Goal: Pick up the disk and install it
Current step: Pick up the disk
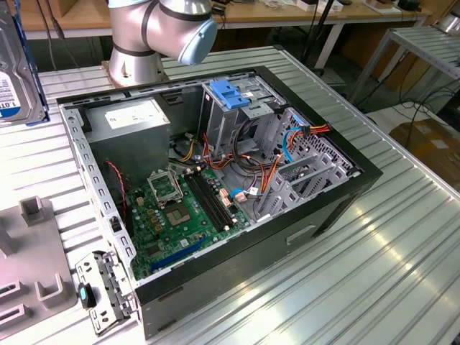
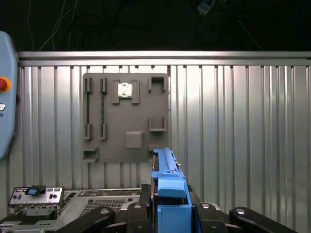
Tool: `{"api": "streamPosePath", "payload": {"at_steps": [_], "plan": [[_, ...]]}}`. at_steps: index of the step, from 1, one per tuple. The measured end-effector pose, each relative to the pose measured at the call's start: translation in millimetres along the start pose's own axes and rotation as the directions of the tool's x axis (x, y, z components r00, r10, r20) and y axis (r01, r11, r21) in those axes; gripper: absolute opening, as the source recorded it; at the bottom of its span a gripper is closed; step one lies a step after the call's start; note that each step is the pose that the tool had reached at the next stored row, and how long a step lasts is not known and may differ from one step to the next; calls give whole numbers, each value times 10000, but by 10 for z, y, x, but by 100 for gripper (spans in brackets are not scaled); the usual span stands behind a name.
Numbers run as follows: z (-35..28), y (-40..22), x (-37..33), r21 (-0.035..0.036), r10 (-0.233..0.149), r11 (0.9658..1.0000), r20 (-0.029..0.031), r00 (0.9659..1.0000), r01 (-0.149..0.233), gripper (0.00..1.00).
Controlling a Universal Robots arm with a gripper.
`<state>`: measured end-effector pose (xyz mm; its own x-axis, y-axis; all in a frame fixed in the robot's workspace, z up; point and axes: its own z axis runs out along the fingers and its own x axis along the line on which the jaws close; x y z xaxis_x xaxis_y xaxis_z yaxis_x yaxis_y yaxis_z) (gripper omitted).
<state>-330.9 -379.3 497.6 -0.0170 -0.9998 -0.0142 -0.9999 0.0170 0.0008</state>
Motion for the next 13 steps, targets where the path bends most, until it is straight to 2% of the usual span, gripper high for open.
{"api": "streamPosePath", "payload": {"at_steps": [6, 13], "plan": [[0, -98, 0, -1, -1, 10000, -1, 10000, 1, 37], [-1, -128, 28, 0, -1, 10000, -1, 10000, 1, 37]]}}
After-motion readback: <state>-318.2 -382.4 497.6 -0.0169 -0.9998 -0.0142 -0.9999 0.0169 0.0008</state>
